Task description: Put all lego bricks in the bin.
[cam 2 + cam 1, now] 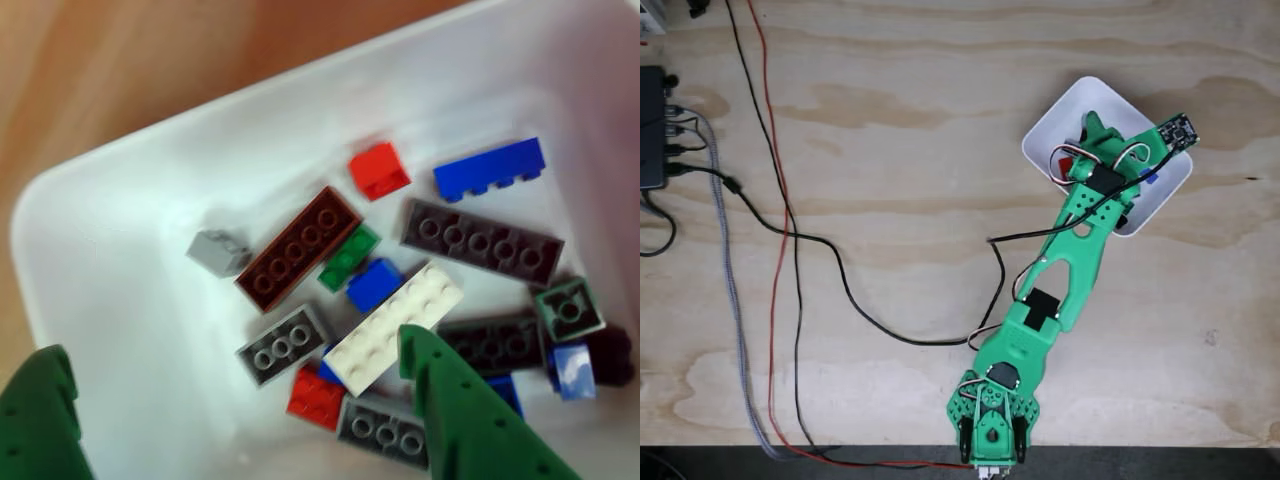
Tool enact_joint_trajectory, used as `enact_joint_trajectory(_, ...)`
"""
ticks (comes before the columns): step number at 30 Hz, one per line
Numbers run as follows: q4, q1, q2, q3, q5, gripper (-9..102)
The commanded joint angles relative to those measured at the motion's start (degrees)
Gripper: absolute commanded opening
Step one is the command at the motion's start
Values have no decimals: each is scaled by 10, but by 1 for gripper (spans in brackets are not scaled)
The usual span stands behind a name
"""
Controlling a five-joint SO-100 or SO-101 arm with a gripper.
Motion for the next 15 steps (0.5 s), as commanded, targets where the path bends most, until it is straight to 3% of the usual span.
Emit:
enact_joint_trajectory(1, 93, -25, 232, -19, -14, 25)
enact_joint_trajectory(3, 85, -16, 340, 93, -69, 4)
enact_joint_trajectory(4, 59, -9, 409, 184, -110, 0)
enact_joint_trajectory(5, 30, -5, 480, 288, -171, 0)
enact_joint_trajectory(8, -194, -14, 659, 621, -290, 0)
enact_joint_trajectory(10, -252, -33, 740, 772, -365, 0)
enact_joint_trajectory(13, -279, -70, 888, 942, -382, 0)
enact_joint_trajectory(15, -249, -97, 960, 1006, -388, 0)
